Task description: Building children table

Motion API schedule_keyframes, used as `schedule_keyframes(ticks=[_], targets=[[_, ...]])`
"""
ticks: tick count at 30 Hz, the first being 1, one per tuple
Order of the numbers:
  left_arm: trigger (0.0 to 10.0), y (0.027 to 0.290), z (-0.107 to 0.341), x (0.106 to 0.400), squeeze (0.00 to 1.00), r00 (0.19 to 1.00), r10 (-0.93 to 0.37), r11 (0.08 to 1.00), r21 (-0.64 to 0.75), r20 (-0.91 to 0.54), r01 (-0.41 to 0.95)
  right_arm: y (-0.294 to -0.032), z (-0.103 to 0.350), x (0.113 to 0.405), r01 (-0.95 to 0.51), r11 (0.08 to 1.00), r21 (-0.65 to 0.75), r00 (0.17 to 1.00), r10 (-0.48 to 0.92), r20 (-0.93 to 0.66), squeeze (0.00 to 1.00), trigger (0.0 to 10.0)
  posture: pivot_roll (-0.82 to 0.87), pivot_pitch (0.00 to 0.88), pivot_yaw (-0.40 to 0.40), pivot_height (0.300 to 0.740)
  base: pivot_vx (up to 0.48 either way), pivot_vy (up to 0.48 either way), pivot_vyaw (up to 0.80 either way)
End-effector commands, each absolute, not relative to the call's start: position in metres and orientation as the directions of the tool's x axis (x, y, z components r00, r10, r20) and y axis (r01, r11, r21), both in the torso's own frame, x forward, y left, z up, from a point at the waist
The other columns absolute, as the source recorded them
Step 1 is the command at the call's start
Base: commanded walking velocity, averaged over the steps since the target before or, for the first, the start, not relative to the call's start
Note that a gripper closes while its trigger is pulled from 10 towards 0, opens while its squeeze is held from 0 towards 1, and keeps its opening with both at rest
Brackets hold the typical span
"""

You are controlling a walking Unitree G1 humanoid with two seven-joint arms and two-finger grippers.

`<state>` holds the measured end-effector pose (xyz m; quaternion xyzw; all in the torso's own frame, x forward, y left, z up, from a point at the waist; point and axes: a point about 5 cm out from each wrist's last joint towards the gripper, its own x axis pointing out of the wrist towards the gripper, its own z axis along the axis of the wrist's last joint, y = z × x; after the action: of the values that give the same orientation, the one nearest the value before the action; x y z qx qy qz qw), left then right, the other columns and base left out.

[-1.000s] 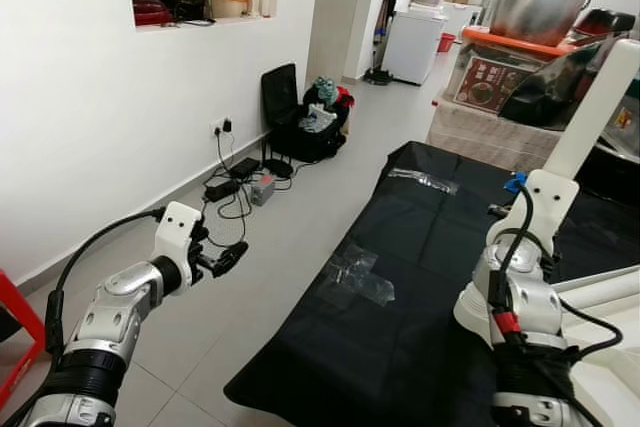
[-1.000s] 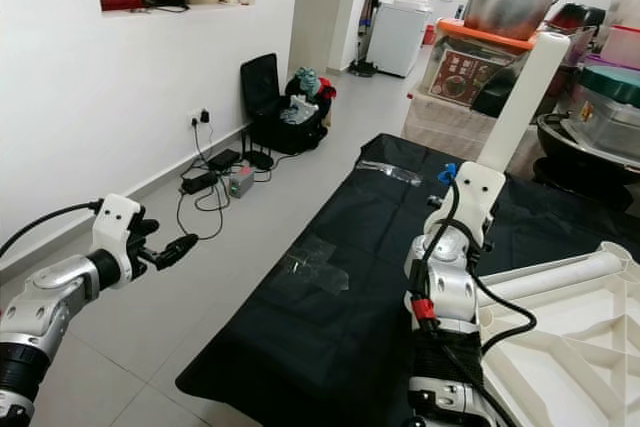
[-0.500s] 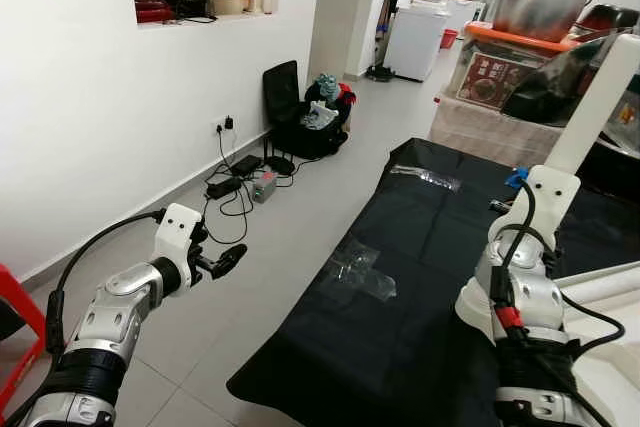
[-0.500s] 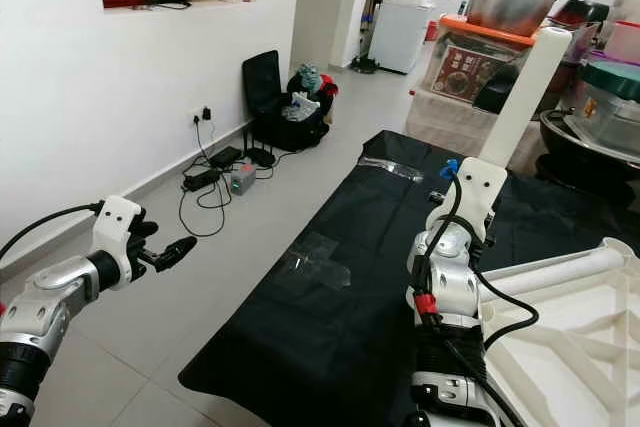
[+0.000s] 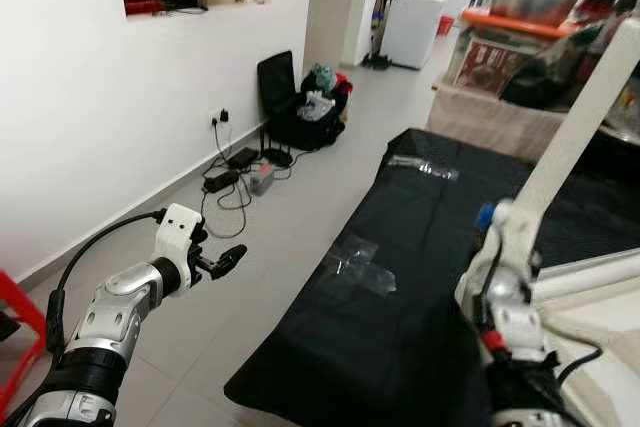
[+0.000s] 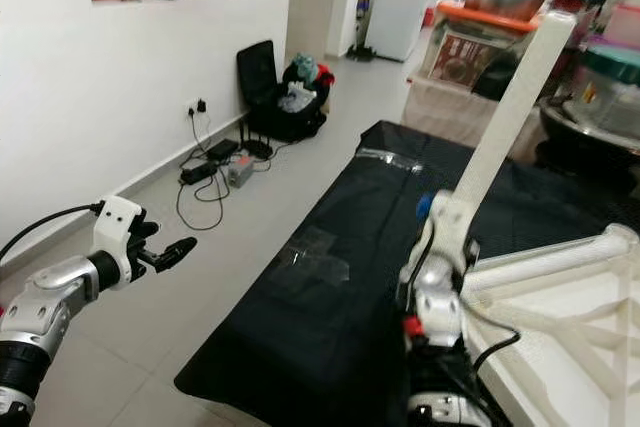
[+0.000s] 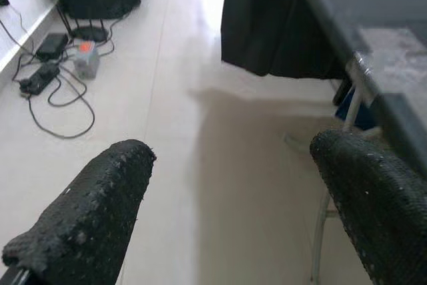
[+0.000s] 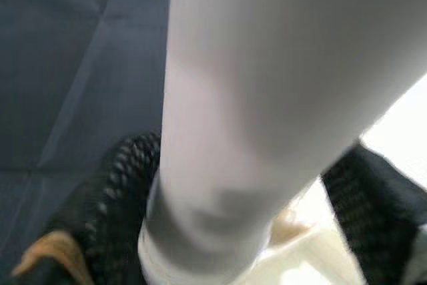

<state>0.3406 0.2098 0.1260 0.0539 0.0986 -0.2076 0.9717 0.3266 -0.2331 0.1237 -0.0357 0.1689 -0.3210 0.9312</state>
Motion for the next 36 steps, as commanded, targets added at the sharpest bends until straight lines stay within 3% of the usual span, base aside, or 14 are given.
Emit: schedule_keyframes(ticks=[1, 3, 4, 20, 23, 36], targets=[[10.0, 0.209, 0.128, 0.342, 0.00, 0.891, -0.401, 0.902, 0.080, -0.213, 0.424, -0.255, 0.114, 0.317, 0.634, 0.741, -0.223, 0.661, -0.668, -0.342, 0.39, 10.0, 0.05, 0.000, -0.077, 0.740, 0.000, 0.000, 0.00], [10.0, 0.209, 0.129, 0.342, 0.00, 0.891, -0.400, 0.902, 0.082, -0.213, 0.424, -0.255, 0.117, 0.317, 0.630, 0.743, -0.226, 0.669, -0.667, -0.327, 0.39, 10.0, 0.05, 0.000, -0.077, 0.740, 0.000, 0.000, 0.00], [10.0, 0.210, 0.129, 0.342, 0.00, 0.891, -0.400, 0.901, 0.085, -0.213, 0.425, -0.259, 0.123, 0.316, 0.635, 0.743, -0.212, 0.678, -0.668, -0.307, 0.00, 10.0, 0.05, 0.000, -0.077, 0.740, 0.000, 0.000, 0.00], [10.0, 0.213, 0.128, 0.342, 0.00, 0.886, -0.407, 0.898, 0.081, -0.222, 0.433, -0.282, 0.152, 0.300, 0.626, 0.752, -0.206, 0.739, -0.657, -0.153, 0.00, 10.0, 0.03, 0.000, -0.045, 0.740, 0.000, 0.000, 0.00], [10.0, 0.213, 0.128, 0.342, 0.00, 0.882, -0.414, 0.894, 0.081, -0.225, 0.440, -0.281, 0.157, 0.298, 0.557, 0.809, -0.188, 0.802, -0.583, -0.128, 0.00, 10.0, 0.02, 0.000, -0.039, 0.740, 0.000, 0.000, 0.00], [10.0, 0.210, 0.129, 0.344, 0.00, 0.873, -0.431, 0.884, 0.085, -0.230, 0.459, -0.266, 0.157, 0.299, 0.393, 0.911, -0.128, 0.895, -0.411, -0.176, 0.00, 10.0, 0.02, 0.000, -0.033, 0.740, 0.000, 0.000, 0.00]])
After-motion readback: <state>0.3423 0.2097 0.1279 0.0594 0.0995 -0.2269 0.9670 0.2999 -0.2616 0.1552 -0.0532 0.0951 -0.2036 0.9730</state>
